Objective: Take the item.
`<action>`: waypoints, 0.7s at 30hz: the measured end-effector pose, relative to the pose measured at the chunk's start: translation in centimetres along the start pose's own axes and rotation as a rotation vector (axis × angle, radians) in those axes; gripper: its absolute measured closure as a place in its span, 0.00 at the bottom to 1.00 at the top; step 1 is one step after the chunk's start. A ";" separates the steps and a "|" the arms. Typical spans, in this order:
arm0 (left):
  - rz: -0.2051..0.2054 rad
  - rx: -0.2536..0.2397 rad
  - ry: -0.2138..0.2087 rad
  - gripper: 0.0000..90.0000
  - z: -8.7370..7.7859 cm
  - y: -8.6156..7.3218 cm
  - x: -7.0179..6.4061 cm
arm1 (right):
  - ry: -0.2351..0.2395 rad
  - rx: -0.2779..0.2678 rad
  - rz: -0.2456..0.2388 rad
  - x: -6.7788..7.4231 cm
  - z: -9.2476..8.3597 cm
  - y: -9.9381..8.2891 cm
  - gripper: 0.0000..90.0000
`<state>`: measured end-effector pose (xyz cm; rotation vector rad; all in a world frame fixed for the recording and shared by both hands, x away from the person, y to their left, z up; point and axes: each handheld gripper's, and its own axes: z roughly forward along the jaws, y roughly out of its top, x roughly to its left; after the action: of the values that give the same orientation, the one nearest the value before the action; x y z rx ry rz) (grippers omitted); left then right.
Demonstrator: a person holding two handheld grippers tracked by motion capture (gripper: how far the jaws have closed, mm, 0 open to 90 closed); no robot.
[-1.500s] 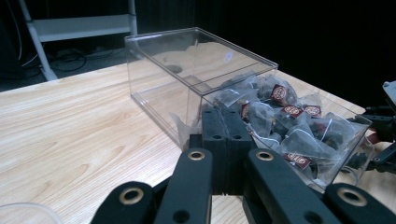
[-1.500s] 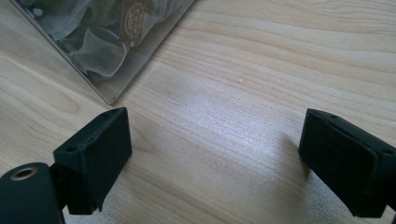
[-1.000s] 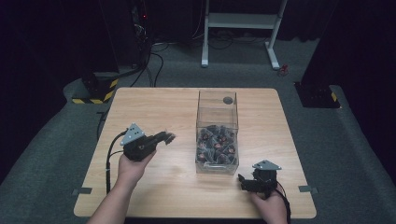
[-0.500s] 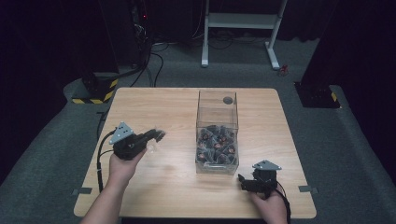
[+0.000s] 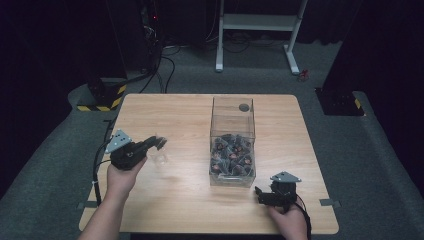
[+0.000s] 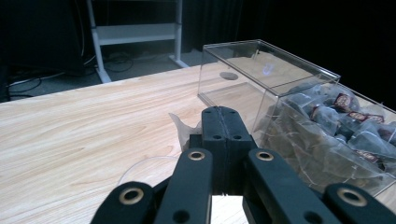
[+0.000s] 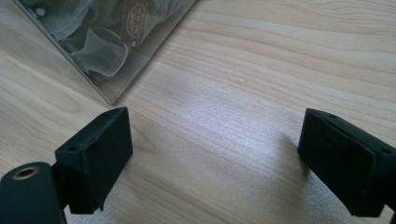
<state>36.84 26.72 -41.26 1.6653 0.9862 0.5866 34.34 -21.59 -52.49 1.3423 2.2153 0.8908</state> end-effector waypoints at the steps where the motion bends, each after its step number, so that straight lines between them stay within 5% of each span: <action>1: 0.000 0.000 0.004 1.00 -0.1 0.0 0.1 | 0.000 0.000 0.000 0.0 0.0 0.0 0.11; 21: -0.018 0.016 0.044 1.00 -0.6 -0.7 1.7 | -0.001 -0.001 -0.001 0.0 0.0 0.0 0.11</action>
<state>37.07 28.48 -41.86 1.6620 1.0388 0.6076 34.35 -21.59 -52.49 1.3404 2.2150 0.8902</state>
